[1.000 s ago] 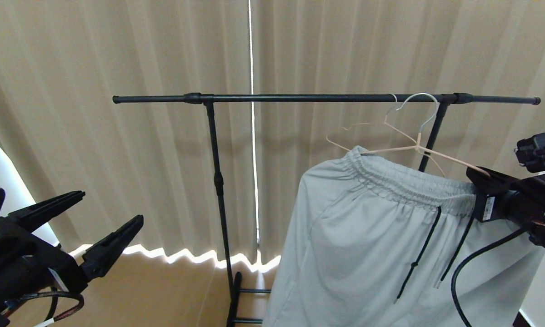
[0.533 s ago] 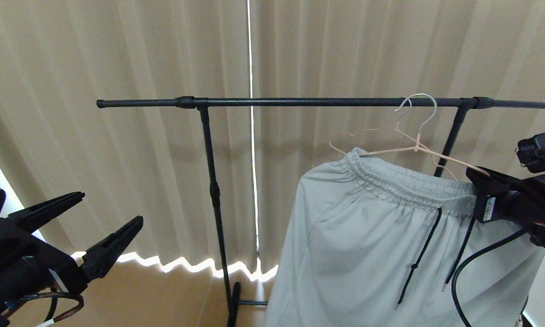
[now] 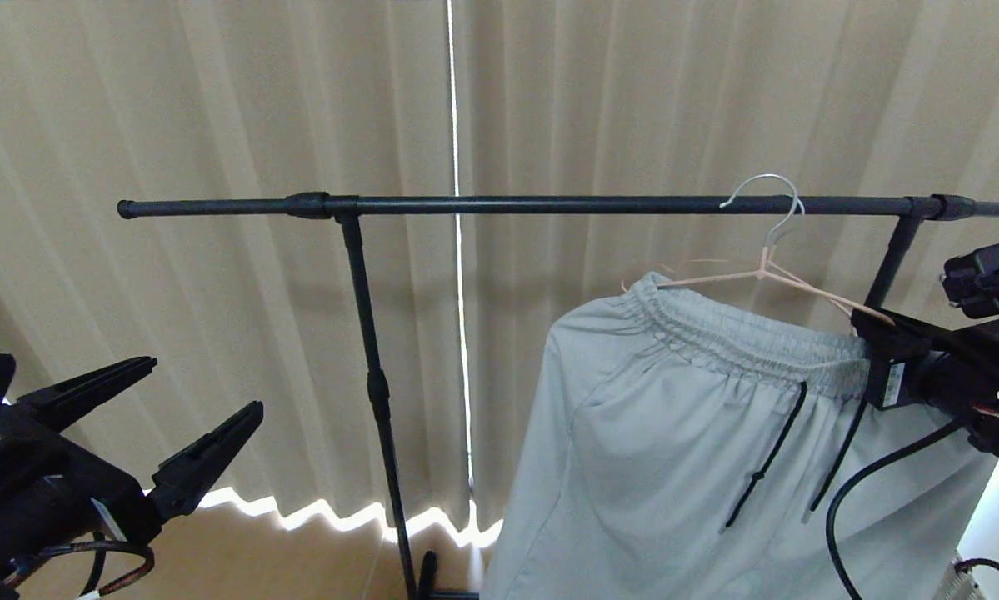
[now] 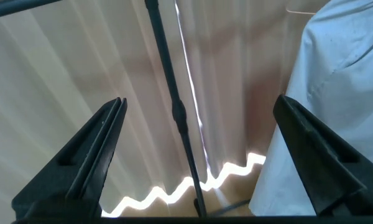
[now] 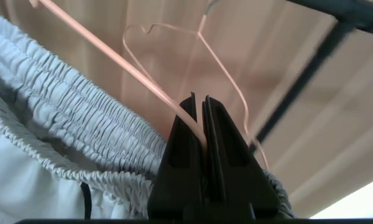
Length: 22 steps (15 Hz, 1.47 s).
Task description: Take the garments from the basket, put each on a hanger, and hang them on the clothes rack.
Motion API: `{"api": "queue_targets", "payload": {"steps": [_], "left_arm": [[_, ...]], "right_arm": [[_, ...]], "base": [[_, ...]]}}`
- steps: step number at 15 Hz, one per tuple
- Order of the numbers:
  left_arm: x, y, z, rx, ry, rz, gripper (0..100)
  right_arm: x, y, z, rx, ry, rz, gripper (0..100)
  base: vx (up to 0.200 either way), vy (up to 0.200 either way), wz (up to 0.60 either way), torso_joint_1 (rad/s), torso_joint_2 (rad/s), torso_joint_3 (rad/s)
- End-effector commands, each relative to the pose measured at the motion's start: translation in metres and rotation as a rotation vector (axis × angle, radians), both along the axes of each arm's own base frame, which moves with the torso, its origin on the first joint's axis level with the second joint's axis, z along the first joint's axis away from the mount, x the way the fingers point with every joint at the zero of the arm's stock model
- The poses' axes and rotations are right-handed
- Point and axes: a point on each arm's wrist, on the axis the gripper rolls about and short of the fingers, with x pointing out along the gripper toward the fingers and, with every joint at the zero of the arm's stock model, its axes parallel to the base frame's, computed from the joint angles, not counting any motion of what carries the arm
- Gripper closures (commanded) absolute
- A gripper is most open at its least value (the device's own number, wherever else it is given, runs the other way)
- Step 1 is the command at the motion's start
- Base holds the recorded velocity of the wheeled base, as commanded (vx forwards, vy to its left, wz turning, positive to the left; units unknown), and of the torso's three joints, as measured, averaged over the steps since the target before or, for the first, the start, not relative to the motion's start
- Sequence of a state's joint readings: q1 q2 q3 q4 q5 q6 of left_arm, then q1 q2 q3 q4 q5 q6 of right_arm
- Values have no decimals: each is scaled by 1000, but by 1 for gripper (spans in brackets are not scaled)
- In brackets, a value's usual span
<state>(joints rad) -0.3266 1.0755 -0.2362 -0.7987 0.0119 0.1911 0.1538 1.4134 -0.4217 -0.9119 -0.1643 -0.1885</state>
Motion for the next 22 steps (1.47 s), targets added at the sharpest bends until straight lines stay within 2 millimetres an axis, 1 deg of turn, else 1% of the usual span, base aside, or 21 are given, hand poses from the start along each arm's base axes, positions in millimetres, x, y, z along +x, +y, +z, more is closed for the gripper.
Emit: {"api": "queue_targets", "payload": {"steps": [1,3,4,7,8,9,10,11,12,13,14,18,21,22], "left_arm": [[0,0,-1,1,2,0,0],[0,0,-1,1,2,0,0],[0,0,-1,0,2,0,0],[0,0,0,-2,1,0,0],[0,0,0,-2,0,0,0],[0,0,0,-2,0,0,0],[0,0,0,-4,0,0,0],[0,0,0,-4,0,0,0],[0,0,0,-4,0,0,0],[-1,0,0,-4,-1,0,0],[-1,0,0,-4,-1,2,0],[0,0,-2,0,9,0,0],[0,0,-2,0,9,0,0],[0,0,-2,0,9,0,0]], "right_arm": [[2,1,-1,-1,6,1,100],[8,1,-2,-2,12,-3,100],[14,2,-1,-2,12,-3,100],[40,5,5,0,-6,-16,100],[64,8,6,-2,-8,-48,100],[80,10,1,-6,4,-71,100],[81,10,1,-7,4,-72,100],[106,13,-11,-16,29,-118,100],[115,14,-17,-19,36,-133,100],[116,14,-18,-19,37,-135,100],[121,16,-24,-23,54,-133,100],[118,21,-31,-27,76,-116,100],[112,38,-32,-30,80,-62,100],[111,46,-33,-31,82,-38,100]], "base": [[0,0,0,0,0,0],[0,0,0,0,0,0],[0,0,0,0,0,0],[0,0,0,0,0,0],[0,0,0,0,0,0],[0,0,0,0,0,0],[0,0,0,0,0,0],[0,0,0,0,0,0],[0,0,0,0,0,0],[0,0,0,0,0,0],[0,0,0,0,0,0],[0,0,0,0,0,0],[0,0,0,0,0,0],[0,0,0,0,0,0]]}}
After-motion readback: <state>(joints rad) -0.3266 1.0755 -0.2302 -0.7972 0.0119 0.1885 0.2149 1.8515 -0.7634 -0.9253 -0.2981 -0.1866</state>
